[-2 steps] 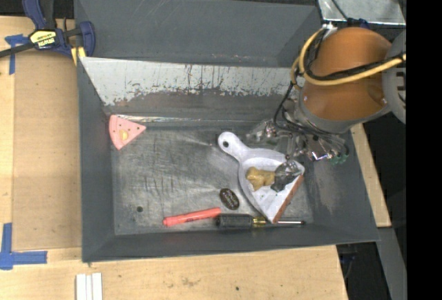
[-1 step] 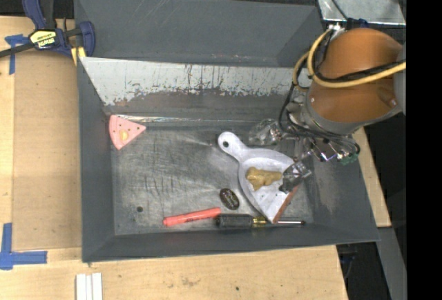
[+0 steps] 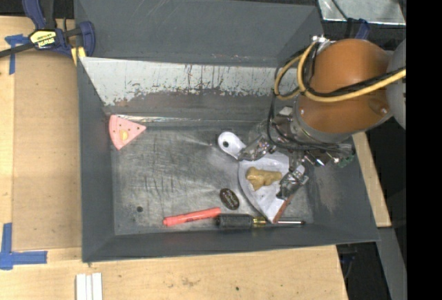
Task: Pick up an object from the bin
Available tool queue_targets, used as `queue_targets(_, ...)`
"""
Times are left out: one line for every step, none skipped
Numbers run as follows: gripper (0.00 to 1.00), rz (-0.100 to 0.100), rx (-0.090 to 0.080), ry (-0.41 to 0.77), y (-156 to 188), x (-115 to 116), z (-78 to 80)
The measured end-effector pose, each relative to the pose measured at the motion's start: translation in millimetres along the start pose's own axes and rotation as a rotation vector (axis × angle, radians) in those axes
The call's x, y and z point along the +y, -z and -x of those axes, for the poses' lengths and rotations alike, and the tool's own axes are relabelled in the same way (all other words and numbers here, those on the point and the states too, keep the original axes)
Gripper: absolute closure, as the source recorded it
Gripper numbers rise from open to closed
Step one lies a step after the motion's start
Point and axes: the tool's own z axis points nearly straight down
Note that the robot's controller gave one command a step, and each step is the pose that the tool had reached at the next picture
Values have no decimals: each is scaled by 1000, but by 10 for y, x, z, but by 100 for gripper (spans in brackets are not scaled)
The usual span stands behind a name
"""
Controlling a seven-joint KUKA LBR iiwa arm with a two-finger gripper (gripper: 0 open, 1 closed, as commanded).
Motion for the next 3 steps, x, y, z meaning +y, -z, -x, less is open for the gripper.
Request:
queue_targets(0, 1, 0, 72, -33, 41, 20)
queue_targets(0, 4, 3, 212, 119, 210, 59)
queue_targets(0, -8, -10, 175, -81, 324, 111)
